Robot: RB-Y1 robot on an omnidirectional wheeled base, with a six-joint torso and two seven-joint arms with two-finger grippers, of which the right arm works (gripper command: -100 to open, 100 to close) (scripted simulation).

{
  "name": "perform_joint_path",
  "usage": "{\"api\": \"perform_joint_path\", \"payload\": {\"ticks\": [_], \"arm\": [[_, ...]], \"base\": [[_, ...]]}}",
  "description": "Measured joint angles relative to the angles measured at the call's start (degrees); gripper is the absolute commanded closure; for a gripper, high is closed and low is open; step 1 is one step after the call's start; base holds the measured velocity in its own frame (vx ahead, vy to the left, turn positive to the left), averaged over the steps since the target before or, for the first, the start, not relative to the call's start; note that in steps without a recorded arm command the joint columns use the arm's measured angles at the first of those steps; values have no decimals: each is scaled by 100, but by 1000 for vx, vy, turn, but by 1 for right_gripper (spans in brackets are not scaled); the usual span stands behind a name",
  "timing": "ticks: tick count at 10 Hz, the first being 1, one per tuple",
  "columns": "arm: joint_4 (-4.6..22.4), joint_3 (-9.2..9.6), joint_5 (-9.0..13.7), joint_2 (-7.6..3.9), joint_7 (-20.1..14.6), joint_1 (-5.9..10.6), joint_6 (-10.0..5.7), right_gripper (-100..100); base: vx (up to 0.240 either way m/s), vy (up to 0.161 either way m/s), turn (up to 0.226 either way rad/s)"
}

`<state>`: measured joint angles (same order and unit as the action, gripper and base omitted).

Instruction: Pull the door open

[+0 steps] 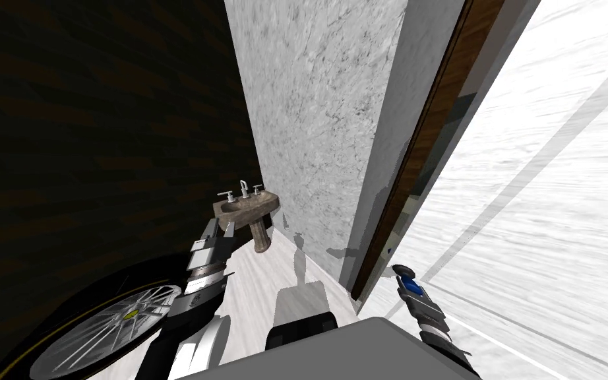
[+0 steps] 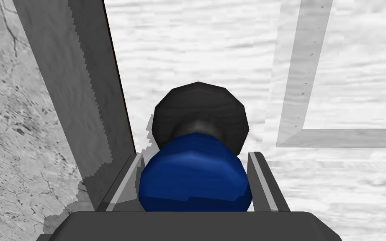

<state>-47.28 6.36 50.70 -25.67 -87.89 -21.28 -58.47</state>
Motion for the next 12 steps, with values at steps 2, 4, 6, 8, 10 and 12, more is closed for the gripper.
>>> {"api": "perform_joint_path", "payload": {"ticks": [2,4,6,8,10,12], "arm": [[-56,141,-102,-57,-100,-54,-41,100],[-95,220,-157,-75,-130,-96,-55,100],[-99,356,-265,-130,-218,-86,-147,100],[-203,529,-394,-174,-284,-152,-214,100],[-273,679,-514,-227,-330,-220,-295,100],[-254,762,-569,-231,-361,-239,-329,100]], "base": [[-154,46,22],[-193,31,50],[-266,3,71],[-253,33,49],[-193,43,23],[-206,-8,48]]}}
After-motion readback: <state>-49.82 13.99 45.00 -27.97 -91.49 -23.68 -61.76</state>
